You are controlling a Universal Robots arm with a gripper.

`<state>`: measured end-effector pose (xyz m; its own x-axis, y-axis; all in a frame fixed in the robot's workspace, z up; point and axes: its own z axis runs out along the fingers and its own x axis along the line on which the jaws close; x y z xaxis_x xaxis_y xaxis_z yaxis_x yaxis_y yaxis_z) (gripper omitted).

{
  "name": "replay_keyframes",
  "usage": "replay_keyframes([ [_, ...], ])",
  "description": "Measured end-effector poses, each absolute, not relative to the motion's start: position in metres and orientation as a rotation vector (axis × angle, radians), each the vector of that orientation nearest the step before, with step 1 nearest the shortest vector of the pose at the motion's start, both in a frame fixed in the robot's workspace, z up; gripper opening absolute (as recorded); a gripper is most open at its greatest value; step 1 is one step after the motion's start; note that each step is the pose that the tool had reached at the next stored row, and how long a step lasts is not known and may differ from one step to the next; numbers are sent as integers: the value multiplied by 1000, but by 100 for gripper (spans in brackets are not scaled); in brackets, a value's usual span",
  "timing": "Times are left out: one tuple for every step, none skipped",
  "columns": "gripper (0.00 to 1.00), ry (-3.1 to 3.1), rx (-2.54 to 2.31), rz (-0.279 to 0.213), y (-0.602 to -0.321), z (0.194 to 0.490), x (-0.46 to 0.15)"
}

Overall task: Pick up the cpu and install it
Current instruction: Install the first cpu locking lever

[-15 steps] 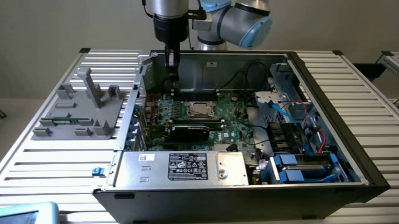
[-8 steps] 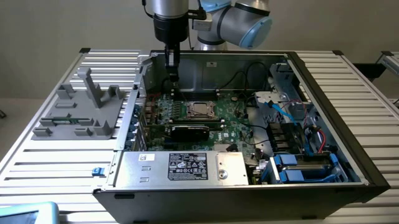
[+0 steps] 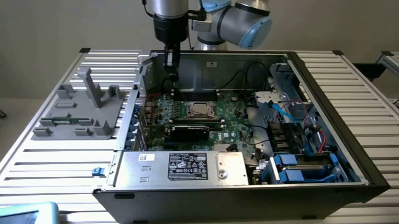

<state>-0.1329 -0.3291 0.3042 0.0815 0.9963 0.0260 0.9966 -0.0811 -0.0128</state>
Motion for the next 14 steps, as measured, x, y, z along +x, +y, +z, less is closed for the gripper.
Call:
replay_keyframes([
  [11, -2093, -2306, -17, -329, 304, -133],
  [11, -2073, -2325, -17, -329, 304, -133],
  [11, -2054, -2342, -17, -329, 304, -133],
  [11, -2034, -2359, -18, -329, 304, -133],
  [11, -2015, -2375, -18, -329, 304, -133],
  [11, -1995, -2392, -18, -329, 304, -133],
  [11, -1976, -2408, -19, -329, 304, -133],
  [11, -1956, -2425, -19, -329, 304, -133],
  [11, -1934, -2442, -19, -329, 304, -133],
  [11, -1914, -2458, -20, -329, 304, -133],
  [11, -1894, -2474, -20, -329, 304, -133],
  [11, -1874, -2489, -20, -329, 304, -133],
  [11, -1853, -2505, -21, -329, 304, -133],
  [11, -1833, -2520, -21, -329, 304, -133],
])
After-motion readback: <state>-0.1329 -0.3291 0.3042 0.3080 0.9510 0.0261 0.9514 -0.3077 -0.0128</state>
